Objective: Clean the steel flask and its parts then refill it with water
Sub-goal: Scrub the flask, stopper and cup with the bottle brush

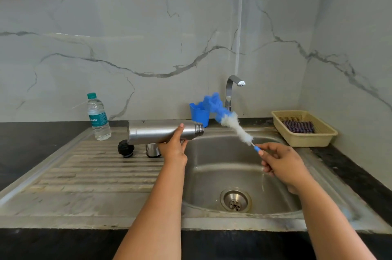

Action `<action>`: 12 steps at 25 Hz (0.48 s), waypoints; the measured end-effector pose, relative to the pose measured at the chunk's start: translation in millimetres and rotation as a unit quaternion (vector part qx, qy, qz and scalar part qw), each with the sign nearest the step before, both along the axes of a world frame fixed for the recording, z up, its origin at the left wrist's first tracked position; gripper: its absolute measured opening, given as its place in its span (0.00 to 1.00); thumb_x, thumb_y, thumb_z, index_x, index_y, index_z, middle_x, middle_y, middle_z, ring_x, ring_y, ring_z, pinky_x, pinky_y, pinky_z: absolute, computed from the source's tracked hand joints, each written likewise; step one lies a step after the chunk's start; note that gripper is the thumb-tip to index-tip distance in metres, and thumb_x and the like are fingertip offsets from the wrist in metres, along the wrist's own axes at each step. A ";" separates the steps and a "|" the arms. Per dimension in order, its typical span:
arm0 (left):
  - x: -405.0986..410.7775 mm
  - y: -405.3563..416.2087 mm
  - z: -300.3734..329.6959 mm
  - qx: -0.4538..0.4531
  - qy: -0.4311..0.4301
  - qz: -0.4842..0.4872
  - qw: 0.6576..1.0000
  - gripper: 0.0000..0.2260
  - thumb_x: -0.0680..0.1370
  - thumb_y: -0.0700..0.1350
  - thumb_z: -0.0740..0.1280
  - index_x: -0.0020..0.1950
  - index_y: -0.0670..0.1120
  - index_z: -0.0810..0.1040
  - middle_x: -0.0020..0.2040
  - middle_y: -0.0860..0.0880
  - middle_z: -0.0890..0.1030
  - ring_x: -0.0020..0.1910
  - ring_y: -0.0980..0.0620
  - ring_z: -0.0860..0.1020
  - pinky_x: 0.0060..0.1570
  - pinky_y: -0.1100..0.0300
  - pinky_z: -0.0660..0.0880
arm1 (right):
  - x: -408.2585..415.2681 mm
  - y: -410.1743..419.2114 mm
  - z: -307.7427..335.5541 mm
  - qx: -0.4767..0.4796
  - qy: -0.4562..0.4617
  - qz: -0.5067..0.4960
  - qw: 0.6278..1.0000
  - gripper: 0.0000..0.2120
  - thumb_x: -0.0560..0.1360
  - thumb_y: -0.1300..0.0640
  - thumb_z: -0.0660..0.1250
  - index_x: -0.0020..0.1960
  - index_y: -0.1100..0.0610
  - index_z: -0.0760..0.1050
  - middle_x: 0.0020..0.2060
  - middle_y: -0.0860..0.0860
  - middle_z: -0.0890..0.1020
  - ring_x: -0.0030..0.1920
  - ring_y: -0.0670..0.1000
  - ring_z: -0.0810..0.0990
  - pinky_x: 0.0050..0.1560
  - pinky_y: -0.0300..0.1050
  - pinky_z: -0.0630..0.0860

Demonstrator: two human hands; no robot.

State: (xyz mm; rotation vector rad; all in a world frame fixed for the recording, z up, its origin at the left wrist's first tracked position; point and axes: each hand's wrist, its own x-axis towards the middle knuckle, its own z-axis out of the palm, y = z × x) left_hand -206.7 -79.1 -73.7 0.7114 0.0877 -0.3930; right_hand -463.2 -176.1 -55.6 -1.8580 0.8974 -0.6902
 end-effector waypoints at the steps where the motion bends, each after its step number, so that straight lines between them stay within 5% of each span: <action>1: 3.6 0.0 -0.9 0.005 -0.006 0.003 1.000 0.30 0.68 0.37 0.79 0.67 0.42 0.72 0.62 0.46 0.80 0.56 0.49 0.81 0.50 0.50 0.80 | 4.8 1.0 -2.1 0.016 0.001 0.027 1.000 0.08 0.79 0.59 0.65 0.55 0.52 0.79 0.33 0.54 0.79 0.32 0.48 0.77 0.34 0.41 0.75; 7: 14.7 7.6 -2.0 -0.013 -0.001 0.039 0.999 0.30 0.69 0.39 0.79 0.68 0.45 0.70 0.60 0.49 0.80 0.55 0.53 0.79 0.58 0.48 0.79 | 5.9 4.3 -9.6 -0.134 0.115 0.073 0.982 0.06 0.77 0.56 0.67 0.49 0.45 0.77 0.30 0.50 0.81 0.31 0.44 0.74 0.38 0.40 0.72; 12: 1.3 4.7 -1.0 0.022 -0.058 0.000 0.998 0.26 0.70 0.37 0.78 0.62 0.48 0.69 0.55 0.52 0.79 0.50 0.56 0.79 0.45 0.56 0.80 | 34.3 14.5 -3.5 -0.166 0.127 0.037 0.977 0.05 0.78 0.56 0.66 0.53 0.48 0.77 0.38 0.50 0.80 0.39 0.49 0.80 0.37 0.37 0.74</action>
